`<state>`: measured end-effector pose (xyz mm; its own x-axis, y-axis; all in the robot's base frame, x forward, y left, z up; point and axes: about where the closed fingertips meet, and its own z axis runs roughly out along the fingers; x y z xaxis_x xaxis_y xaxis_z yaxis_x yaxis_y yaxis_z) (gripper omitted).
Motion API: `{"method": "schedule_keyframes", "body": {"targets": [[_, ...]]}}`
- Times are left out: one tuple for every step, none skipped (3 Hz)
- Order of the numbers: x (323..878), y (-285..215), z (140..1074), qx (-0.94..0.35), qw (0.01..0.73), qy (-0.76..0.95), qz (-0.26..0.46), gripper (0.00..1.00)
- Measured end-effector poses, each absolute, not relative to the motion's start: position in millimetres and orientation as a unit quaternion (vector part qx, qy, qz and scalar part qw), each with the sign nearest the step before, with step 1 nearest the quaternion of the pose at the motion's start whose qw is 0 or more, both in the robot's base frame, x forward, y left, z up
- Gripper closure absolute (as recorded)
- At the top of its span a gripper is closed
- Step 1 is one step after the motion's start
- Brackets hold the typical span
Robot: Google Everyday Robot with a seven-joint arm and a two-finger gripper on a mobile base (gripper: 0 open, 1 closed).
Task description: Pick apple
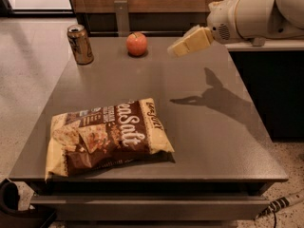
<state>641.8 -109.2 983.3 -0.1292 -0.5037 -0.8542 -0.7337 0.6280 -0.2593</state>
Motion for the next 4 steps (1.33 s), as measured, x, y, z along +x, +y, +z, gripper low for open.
{"method": "schedule_keyframes", "body": {"targets": [[641.8, -109.2, 983.3, -0.416, 0.512, 0.743, 0.112, 0.00], [672.6, -102.8, 979.0, -0.410, 0.523, 0.738, 0.119, 0.00], [729.9, -86.1, 969.8, -0.390, 0.547, 0.728, 0.135, 0.00], [771.8, -67.2, 956.7, -0.381, 0.554, 0.725, 0.152, 0.00]]}}
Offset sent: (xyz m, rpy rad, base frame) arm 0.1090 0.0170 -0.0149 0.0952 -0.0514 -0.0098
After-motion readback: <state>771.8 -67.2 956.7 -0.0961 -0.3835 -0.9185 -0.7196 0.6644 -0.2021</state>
